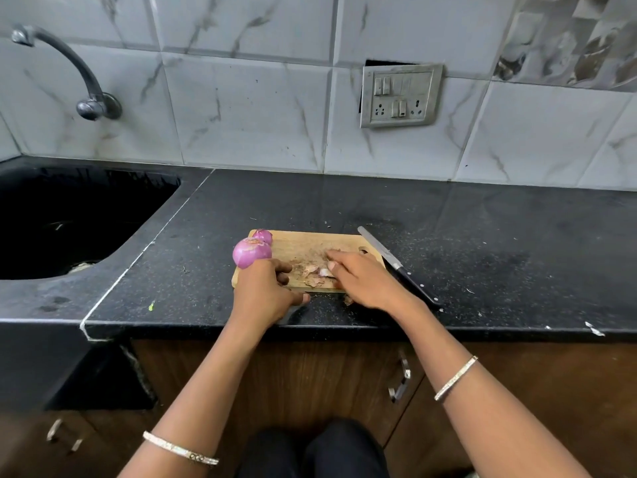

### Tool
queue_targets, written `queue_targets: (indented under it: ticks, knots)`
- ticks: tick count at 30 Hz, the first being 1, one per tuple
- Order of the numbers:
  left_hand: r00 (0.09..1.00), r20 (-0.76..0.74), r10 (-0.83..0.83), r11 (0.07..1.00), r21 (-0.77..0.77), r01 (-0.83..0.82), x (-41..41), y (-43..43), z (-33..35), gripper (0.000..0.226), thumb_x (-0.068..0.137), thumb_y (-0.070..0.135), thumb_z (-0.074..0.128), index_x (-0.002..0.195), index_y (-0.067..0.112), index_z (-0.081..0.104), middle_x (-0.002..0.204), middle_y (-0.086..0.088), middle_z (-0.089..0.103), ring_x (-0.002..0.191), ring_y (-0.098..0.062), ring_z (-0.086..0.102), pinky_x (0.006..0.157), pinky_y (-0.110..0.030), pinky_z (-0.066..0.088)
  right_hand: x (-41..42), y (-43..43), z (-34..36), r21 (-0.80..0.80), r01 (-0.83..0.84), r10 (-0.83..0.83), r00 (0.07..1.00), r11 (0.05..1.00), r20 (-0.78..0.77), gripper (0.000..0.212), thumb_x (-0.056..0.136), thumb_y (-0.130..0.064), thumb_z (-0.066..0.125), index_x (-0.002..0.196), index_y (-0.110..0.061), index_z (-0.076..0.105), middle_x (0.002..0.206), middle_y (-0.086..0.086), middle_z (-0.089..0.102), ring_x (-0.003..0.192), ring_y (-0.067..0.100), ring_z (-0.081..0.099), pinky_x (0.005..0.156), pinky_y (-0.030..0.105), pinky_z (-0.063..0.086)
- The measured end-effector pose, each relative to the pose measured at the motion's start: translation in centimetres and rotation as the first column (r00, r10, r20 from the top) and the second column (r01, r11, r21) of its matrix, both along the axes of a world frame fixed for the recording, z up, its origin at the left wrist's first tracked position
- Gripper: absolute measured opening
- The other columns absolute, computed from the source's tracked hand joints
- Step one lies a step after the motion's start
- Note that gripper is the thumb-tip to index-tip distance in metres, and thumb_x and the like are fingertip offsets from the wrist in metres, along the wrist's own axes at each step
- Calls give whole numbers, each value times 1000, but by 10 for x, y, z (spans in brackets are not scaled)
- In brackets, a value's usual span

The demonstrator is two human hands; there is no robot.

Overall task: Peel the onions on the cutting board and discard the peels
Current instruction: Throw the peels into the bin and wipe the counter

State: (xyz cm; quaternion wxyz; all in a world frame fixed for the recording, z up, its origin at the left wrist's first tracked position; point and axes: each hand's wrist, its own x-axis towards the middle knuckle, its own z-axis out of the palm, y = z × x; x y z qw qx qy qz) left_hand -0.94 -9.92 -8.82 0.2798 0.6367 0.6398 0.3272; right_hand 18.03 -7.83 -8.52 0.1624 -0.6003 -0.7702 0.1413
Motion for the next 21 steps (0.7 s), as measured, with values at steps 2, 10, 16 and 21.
queue_targets:
  ticks: [2,10,16,21]
  knots:
    - [1000,-15,-14,1000,2,15,2,1,1,64,72,21,92,130,12,65,100,0,69,94,-15,63,80,-25,44,8,-4,11,16,31,-28,984,999,-176,40,106,-19,44,144,-16,55,137,-1,63,101,4,66,89,16,46]
    - [995,-87,-48,999,-7,48,12,5,6,76,69,28,94,136,11,62,105,-1,67,105,-20,64,95,-34,52,50,15,32,76,290,-291,957,954,8,36,95,-5,54,121,-19,74,124,6,71,116,28,63,102,41,51]
    - [984,-165,-71,997,-37,66,15,9,10,84,67,36,94,138,10,58,115,-3,69,109,-22,64,96,-35,52,44,20,28,-64,268,-233,914,961,332,48,99,-32,61,146,-29,52,149,5,38,139,34,33,113,53,34]
    - [977,-201,-68,997,-45,60,16,12,10,80,68,36,94,136,12,60,119,-5,69,111,-22,64,95,-35,52,42,22,27,25,291,-291,942,956,166,13,83,-17,81,95,-23,82,106,-5,75,106,17,66,94,37,54]
